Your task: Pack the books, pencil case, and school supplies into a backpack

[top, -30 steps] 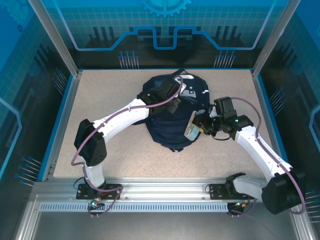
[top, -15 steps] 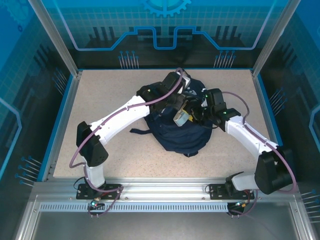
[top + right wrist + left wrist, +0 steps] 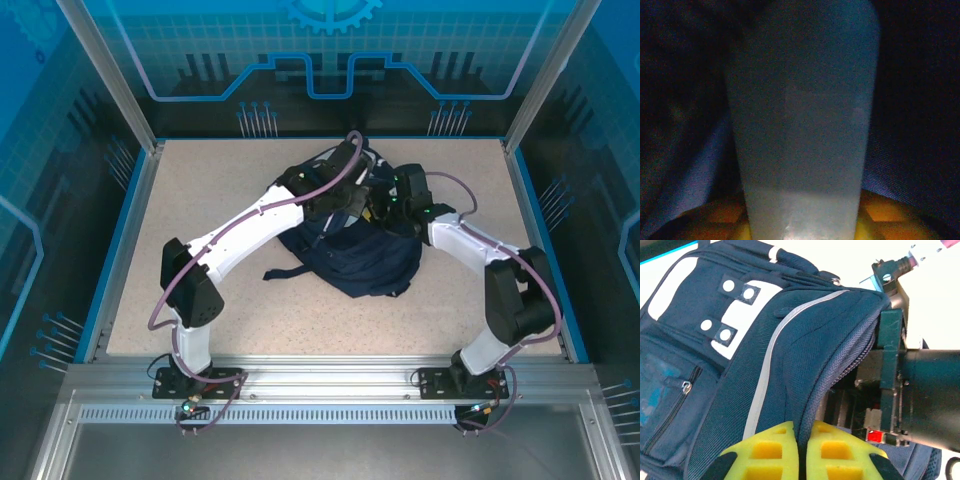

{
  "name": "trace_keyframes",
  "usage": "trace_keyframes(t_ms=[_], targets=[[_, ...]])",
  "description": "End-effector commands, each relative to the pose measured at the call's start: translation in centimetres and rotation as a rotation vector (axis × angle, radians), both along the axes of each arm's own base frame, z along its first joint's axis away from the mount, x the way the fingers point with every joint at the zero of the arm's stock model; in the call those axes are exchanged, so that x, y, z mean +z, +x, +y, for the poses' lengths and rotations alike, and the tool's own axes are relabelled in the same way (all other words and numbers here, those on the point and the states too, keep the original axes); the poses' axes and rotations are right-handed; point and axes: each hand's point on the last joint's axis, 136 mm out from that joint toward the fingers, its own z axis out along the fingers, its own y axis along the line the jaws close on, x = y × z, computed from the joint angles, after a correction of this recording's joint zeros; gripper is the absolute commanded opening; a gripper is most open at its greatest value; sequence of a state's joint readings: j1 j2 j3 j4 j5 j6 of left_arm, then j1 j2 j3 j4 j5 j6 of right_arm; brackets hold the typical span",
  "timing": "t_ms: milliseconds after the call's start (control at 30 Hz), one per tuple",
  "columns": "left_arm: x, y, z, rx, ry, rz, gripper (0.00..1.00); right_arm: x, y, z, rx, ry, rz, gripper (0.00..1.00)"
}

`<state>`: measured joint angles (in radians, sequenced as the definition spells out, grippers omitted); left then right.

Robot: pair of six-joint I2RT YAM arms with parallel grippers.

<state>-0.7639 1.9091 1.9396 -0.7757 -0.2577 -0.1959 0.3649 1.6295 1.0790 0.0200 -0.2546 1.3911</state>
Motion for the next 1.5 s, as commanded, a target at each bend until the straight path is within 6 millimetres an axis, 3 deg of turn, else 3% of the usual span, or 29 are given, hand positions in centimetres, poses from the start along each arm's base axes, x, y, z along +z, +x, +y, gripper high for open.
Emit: trace_keyframes(t_ms=[0,133,300,500,667,833,967,1067,1267,1467], targets=[[6.6,0.0,-2.7,-0.036,-0.183,-0.109,0.00,0.7,0.1,2.6,0.072,0.033,-0.019,0.51],[6.2,0.4,-2.1,-0.020,-0.186,-0.094,0.00,-0.5,-1.5,1.3,0.077,-0.041,0.037,0.62],[6.0,0.4,-2.0,-0.026,-0.186,-0.086,0.00,-1.6,-3.9,-0.9,0.083,-0.129,0.094,0.62],[5.6,0.4,-2.1,-0.024,-0.188,-0.075,0.00,-2.7,-5.3,-1.8,0.091,-0.198,0.137,0.62],[5.4,0.2,-2.1,-0.028,-0.192,-0.066,0.00,-2.8,-4.5,-0.8,0.118,-0.171,0.125,0.51],[5.1,-0.1,-2.1,-0.033,-0.197,-0.054,0.00,-1.6,-2.6,2.0,0.175,-0.078,0.010,0.27],[4.7,-0.7,-2.3,-0.038,-0.222,-0.025,0.00,-0.2,-2.0,3.8,0.240,-0.011,-0.062,0.25],[5.0,-1.5,-2.8,-0.059,-0.293,0.003,0.02,0.7,-2.4,3.9,0.258,0.003,-0.094,0.27],[4.3,-2.3,-1.7,-0.024,-0.380,0.088,0.24,-0.2,-5.6,-0.1,0.239,-0.143,-0.011,0.47],[2.8,-3.6,1.9,0.042,-0.458,0.150,0.59,-2.1,-11.0,-7.1,0.168,-0.359,0.078,0.68]])
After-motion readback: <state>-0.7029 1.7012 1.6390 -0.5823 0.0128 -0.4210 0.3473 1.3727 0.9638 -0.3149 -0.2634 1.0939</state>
